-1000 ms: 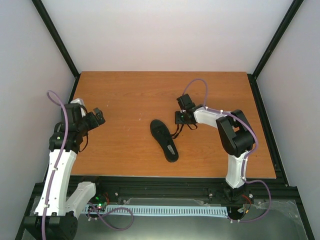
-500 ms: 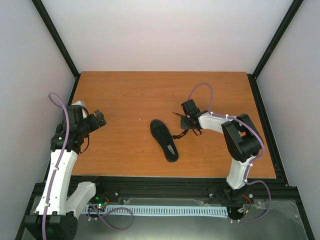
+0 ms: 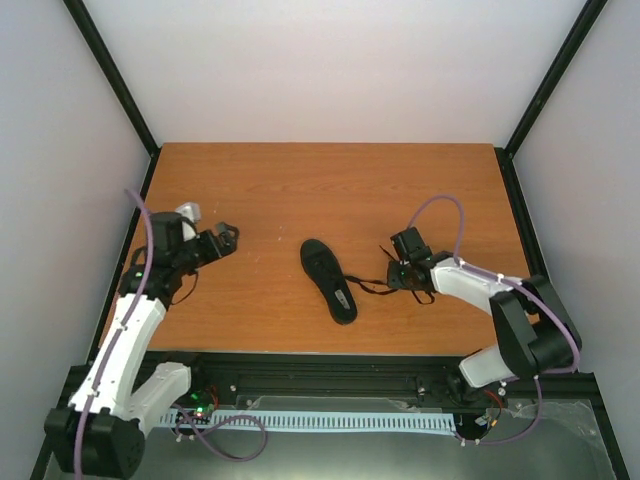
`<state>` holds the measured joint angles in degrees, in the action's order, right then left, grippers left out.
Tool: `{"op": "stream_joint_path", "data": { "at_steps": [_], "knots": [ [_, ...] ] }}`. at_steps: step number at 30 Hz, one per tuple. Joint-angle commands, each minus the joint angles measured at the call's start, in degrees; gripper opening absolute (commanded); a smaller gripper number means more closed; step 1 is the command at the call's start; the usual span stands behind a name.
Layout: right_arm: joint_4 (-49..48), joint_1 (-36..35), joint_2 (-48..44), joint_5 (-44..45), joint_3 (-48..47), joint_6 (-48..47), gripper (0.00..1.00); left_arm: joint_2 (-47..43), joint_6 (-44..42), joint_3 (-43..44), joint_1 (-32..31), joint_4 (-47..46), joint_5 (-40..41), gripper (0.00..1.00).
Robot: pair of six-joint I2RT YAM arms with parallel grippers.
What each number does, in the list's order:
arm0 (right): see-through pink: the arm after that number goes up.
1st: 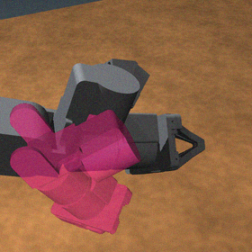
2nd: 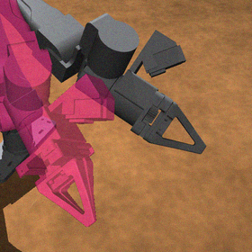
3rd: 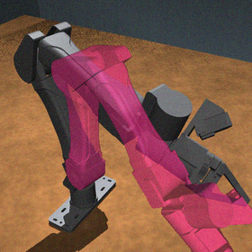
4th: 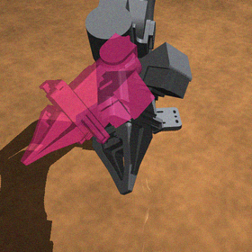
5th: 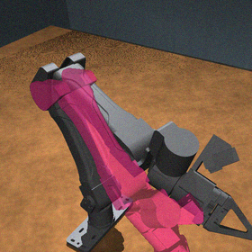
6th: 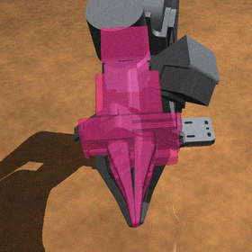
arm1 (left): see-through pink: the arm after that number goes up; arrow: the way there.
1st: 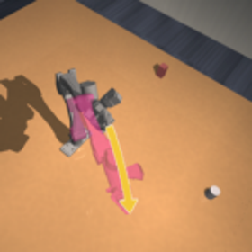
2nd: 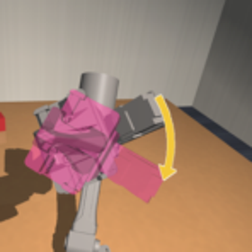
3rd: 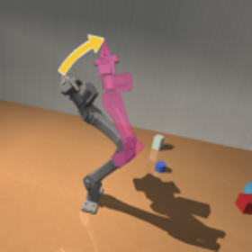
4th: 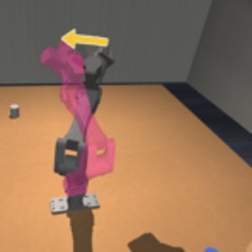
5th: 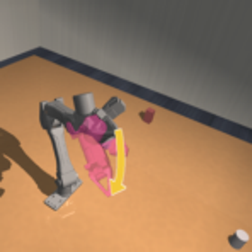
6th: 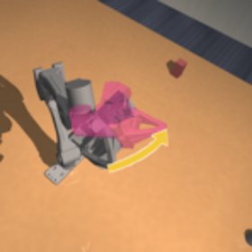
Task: Tie the shoes
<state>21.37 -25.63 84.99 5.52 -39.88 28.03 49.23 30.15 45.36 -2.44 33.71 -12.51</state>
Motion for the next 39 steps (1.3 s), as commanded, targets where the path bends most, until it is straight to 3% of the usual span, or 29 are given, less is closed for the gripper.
{"op": "stream_joint_path", "data": {
  "at_steps": [1,4,9,11,13,18,23,28,33,36,38,39],
  "knots": [
    [1.58,0.23,-6.62,2.14,0.74,2.22,0.07,4.22,2.52,-1.15,-12.44,-10.52,-3.63,1.00],
    [1.83,0.23,-10.50,2.32,-0.25,1.95,0.13,8.62,1.97,-1.32,-19.97,-15.74,-4.71,1.00],
    [1.28,0.17,-15.09,0.80,-0.90,2.45,0.14,14.66,-3.28,-0.81,-26.87,-23.53,-6.80,1.00],
    [0.37,0.16,-16.17,0.81,0.34,2.64,0.22,18.37,-4.47,0.17,-28.24,-25.76,-9.58,0.98],
    [0.56,0.22,-15.00,1.40,0.93,3.03,0.32,23.38,-5.91,2.11,-30.91,-25.93,-10.24,0.93],
    [-1.39,0.23,-8.79,-0.06,-1.13,0.28,0.35,32.98,-11.40,9.37,-40.13,-21.26,-3.93,0.81],
    [-0.86,0.23,-0.62,1.12,-6.89,-3.51,0.32,35.27,-8.90,9.32,-42.21,-22.53,-1.95,0.81],
    [-1.51,0.44,7.39,1.56,-9.71,-5.27,0.30,33.96,-4.36,6.41,-42.21,-23.38,3.07,0.91],
    [-2.84,1.23,11.53,2.45,-10.68,-5.13,0.28,31.16,-1.90,3.90,-42.21,-22.23,7.79,0.92],
    [-3.26,1.45,12.88,3.04,-10.70,-4.68,0.20,28.91,-1.47,2.93,-42.21,-21.90,8.56,0.93],
    [-3.24,1.67,12.86,2.87,-10.51,-4.41,0.05,27.76,-1.72,2.92,-42.21,-21.29,9.09,0.93],
    [-3.11,1.71,12.16,2.81,-10.34,-4.33,0.03,27.22,-2.04,3.21,-42.21,-20.75,9.47,0.93]
  ]
}}
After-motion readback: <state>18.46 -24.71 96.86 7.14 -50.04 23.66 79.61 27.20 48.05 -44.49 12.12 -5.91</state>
